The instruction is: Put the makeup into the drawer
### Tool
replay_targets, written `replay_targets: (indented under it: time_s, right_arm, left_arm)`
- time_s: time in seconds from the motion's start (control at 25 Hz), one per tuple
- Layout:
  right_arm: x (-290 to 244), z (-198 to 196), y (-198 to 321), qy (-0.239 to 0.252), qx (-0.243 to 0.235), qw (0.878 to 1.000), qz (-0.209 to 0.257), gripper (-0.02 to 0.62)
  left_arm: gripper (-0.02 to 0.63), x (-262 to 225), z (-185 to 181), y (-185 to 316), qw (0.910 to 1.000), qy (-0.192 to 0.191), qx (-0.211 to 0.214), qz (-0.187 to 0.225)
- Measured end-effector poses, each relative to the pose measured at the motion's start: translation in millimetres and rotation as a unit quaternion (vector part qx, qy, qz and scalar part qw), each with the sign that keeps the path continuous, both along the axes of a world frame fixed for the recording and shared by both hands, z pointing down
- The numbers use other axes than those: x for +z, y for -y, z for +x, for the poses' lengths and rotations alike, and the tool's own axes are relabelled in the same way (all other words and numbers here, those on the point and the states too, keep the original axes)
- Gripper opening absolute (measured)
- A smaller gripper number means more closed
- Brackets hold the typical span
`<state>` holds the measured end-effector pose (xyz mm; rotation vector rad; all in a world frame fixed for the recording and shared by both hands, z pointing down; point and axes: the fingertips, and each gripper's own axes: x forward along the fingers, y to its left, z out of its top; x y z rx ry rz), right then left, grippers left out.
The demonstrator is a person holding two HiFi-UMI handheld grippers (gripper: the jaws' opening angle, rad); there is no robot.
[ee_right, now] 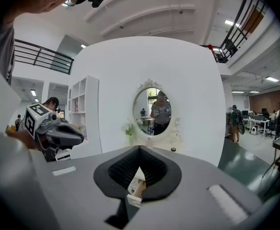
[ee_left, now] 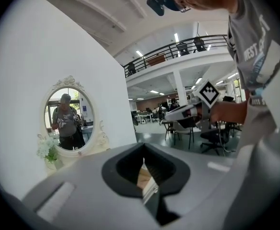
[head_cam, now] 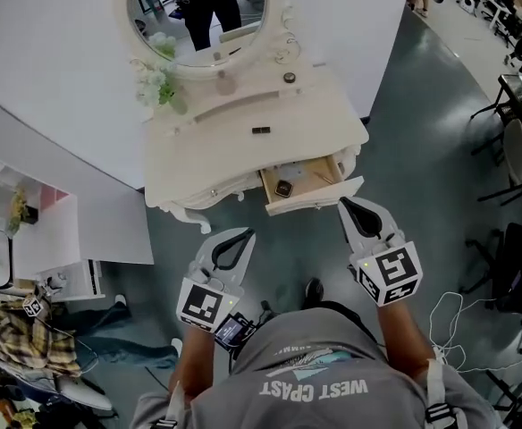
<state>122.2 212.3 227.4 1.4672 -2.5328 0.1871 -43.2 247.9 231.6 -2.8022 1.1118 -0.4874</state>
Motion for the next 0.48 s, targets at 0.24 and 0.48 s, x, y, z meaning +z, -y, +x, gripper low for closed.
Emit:
replay_targets:
  time_s: [0.24,0.48]
  right_arm:
    - [10.3,29.4,30.6,0.007,-0.025,1.0,-0.001,0.002]
    - [20.6,43.1,41.7,0.014,-0.021,1.0,-0.012,0.002]
  left_arm:
    - [0.002,-8.5,43.4,26.1,0.9999,-0.004,-0.013,0.005]
    - [0.002,-13.8,60.5,40.3,0.9999,0.005,-0.001,0.016]
